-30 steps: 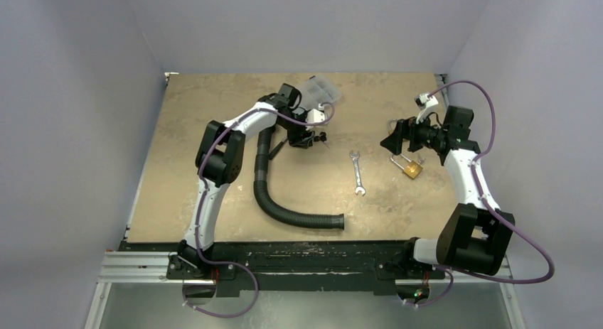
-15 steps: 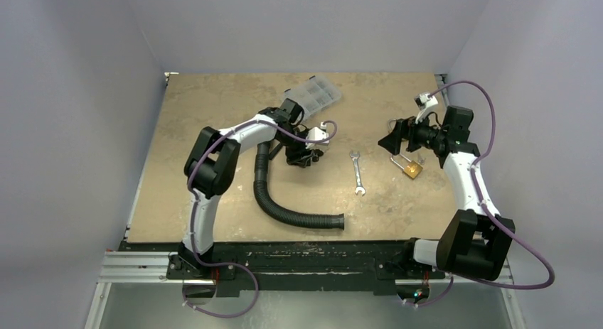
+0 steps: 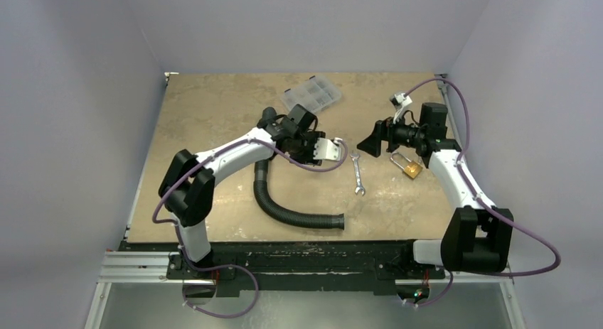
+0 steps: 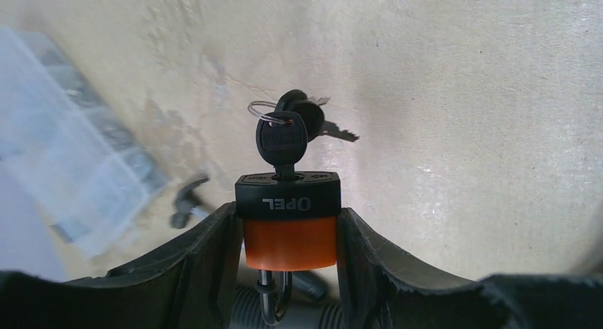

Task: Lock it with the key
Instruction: Pick up the lock from the center of the board.

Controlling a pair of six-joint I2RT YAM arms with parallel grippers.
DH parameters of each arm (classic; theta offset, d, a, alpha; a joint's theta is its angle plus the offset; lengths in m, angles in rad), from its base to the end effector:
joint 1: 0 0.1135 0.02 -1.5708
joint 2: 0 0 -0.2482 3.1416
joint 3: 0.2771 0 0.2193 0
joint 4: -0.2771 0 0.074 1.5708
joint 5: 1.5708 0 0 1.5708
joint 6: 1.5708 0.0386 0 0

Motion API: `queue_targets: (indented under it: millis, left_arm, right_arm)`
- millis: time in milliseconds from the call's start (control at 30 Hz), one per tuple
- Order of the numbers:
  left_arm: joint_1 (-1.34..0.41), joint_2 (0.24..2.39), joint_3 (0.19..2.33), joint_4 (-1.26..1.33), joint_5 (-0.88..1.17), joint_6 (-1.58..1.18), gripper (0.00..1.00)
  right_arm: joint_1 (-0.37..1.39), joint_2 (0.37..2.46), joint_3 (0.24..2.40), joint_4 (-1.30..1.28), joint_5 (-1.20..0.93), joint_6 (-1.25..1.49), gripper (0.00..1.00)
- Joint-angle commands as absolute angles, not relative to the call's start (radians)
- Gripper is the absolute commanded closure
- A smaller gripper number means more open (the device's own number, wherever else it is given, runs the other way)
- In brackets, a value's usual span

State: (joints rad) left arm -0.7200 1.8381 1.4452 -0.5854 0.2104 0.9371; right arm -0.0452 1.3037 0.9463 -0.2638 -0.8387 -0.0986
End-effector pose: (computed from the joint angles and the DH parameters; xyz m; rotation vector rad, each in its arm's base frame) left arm 0.2697 -0.2473 0.2348 1.9162 1.6471 -0.1816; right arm 0.2553 0.0172 0.2772 -0.5154 2.0023 0.8217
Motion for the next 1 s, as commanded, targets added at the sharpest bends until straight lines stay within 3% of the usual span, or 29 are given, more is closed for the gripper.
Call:
queue_targets:
  millis: [0, 400, 967]
  left_arm:
    - [-0.808, 1.717, 1.424, -0.547, 0.011, 1.062, 0.81]
    - [-0.988, 1.62, 1.386, -0.572, -0.145, 1.102, 0.82]
    - [-0.993, 1.597, 1.447, -0.587, 0.049, 0.952, 0.83]
  right_arm:
    - [-0.026, 1.338, 0.983, -0.186, -0.908, -0.028, 0.02]
    - [0.104, 1.381, 0.902, 0.007, -1.056, 0.116, 0.05]
    - [0.174, 1.482, 0.837, 0.135, -1.205, 0.222, 0.12]
